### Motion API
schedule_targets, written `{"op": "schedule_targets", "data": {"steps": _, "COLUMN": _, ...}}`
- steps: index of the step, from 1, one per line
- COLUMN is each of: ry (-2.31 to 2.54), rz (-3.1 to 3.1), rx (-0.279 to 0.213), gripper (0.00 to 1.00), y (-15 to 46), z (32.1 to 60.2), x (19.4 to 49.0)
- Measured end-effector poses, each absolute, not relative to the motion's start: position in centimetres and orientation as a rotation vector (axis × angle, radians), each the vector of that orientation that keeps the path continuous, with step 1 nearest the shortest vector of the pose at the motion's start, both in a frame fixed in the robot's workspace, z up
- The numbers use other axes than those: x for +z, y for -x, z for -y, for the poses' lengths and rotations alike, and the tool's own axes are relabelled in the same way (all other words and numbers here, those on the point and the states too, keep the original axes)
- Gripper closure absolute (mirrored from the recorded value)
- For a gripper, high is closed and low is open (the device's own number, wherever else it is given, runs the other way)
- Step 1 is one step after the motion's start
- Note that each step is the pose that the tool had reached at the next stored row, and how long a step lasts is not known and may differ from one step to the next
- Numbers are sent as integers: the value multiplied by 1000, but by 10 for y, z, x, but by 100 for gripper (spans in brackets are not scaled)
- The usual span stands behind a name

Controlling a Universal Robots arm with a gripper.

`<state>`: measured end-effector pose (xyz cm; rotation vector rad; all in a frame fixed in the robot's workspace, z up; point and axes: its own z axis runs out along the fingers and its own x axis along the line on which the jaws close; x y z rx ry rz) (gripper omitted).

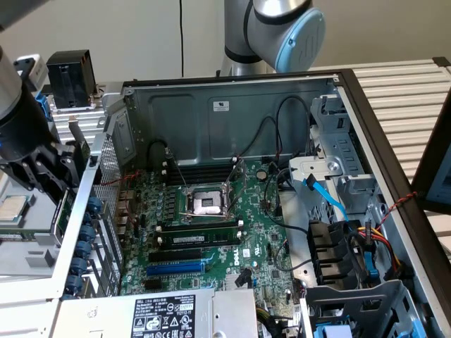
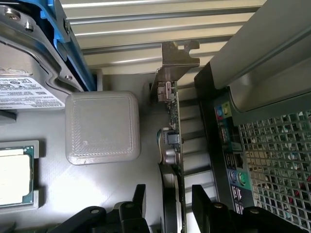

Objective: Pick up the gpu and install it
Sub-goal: 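Pick up the gpu and move the gpu toward the slot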

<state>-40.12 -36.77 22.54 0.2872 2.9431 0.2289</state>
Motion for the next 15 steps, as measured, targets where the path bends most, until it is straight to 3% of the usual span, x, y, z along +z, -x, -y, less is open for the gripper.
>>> {"op": "schedule_targets", "data": {"steps": 5, "ry": -290, "rz": -2943, "rx": 232, "gripper": 52, "y": 401, "z": 368, "x": 224}}
{"op": "schedule_targets", "data": {"steps": 7, "ry": -290, "rz": -2943, "rx": 232, "gripper": 65, "y": 401, "z": 368, "x": 224}}
{"op": "schedule_targets", "data": {"steps": 10, "ry": -291, "rz": -2943, "rx": 232, "gripper": 72, "y": 401, "z": 368, "x": 224}}
{"op": "schedule_targets", "data": {"steps": 15, "ry": -291, "rz": -2942, "rx": 232, "gripper": 72, "y": 401, "z": 368, "x": 224}}
